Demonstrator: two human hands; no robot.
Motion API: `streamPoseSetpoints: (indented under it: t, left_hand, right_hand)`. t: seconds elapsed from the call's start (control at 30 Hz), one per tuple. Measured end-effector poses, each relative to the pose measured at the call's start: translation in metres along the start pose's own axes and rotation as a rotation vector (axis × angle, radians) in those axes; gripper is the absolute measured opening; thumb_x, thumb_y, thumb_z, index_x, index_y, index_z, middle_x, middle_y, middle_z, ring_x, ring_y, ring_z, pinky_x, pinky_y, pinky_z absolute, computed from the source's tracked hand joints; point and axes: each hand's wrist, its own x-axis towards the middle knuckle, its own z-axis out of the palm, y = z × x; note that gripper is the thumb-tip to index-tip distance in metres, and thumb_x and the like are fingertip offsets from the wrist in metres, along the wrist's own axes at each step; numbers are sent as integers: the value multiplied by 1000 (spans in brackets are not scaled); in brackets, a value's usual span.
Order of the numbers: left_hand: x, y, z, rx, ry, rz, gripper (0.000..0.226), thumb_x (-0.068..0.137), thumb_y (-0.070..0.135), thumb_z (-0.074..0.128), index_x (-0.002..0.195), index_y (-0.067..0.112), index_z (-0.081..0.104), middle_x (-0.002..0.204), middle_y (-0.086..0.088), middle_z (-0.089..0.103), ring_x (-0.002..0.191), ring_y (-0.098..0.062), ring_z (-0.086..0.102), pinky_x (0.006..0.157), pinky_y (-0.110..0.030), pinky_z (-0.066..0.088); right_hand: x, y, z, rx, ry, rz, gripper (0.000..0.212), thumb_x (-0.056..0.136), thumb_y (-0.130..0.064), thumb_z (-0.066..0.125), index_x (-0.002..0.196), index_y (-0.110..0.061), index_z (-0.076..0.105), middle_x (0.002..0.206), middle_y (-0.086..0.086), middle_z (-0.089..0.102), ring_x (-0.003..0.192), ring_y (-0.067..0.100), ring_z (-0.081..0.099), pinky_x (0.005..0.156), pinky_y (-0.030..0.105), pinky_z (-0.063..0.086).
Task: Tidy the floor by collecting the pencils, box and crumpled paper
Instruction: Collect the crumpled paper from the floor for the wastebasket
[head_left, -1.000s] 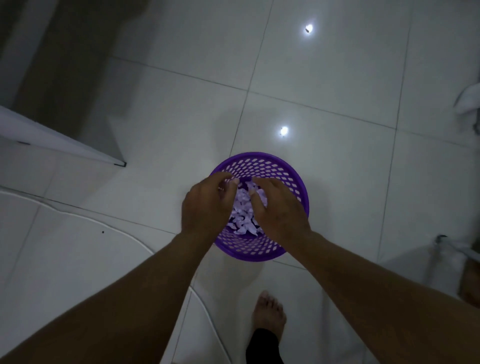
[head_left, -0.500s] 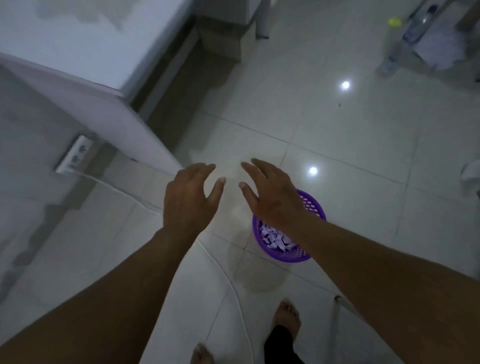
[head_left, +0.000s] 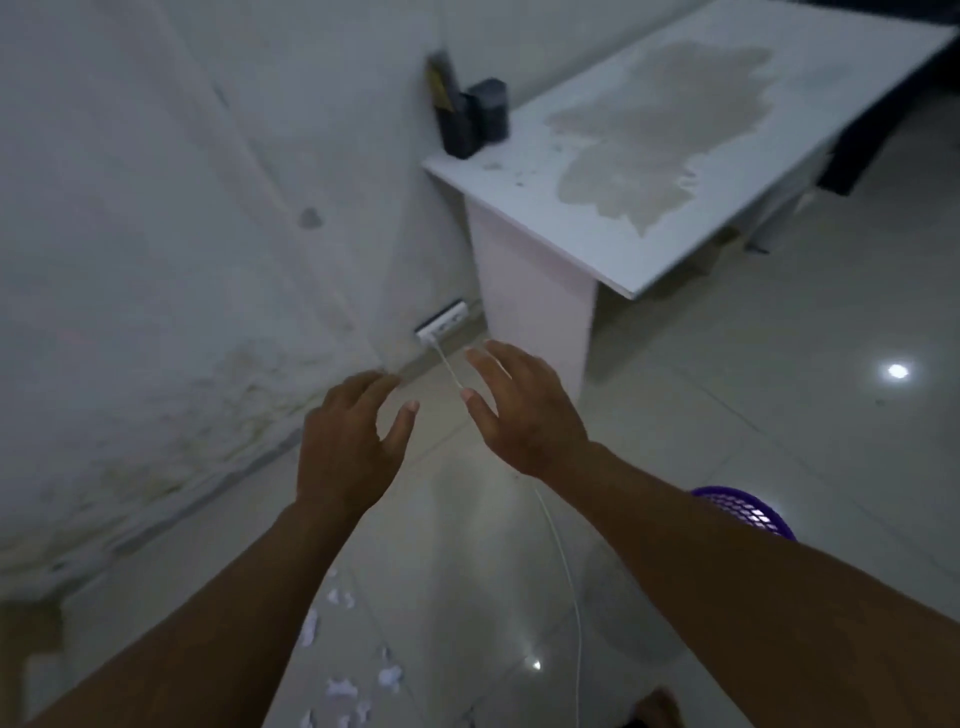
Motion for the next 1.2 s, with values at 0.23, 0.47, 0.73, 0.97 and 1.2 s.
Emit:
streamPoseSetpoints:
  t: [0.23,0.47,0.73,0.97,1.2]
  left_hand:
    - [-92,-133,-104,31,113,-114,49,92,48,50,121,14,70,121,-9,67,105,-32,66,78,-47,56]
    - [-183,-226,-161,54,126,-262,51,94,49,49,123,12,68,123,-11,66,109,-30,64,84,-45,55]
    - [-264,-311,-169,76,114,-447,46,95,44,54,122,10,68,119,-11,67,106,-30,64,82,-47,55]
    - [-304,-365,-155,12,68,-568,47,95,47,51,127,15,63,124,-7,64,110,-27,63,84,-48,55]
    - [-336,-453,-119,-57,-81,-508,48,95,47,52,128,15,64,129,-8,63,113,-27,61,88,-44,54]
  right_hand:
    - [-3,-175,62,34,-87,-94,50,93,-40,45,135,-15,55,136,14,57,127,31,53,104,49,43]
    - [-32,-301,120,66,-246,-196,52,94,-42,41,136,-14,53,140,14,54,131,33,49,107,51,40]
    - [-50,-375,202,126,-392,-305,50,93,-40,44,132,-11,57,132,17,59,126,32,53,101,51,45]
    - [-51,-402,257,83,-518,-320,48,98,-37,47,141,-16,47,145,14,49,136,30,42,110,49,35]
    - [-88,-425,336,53,-522,-157,50,98,-39,44,142,-17,47,145,13,49,136,29,42,112,50,35]
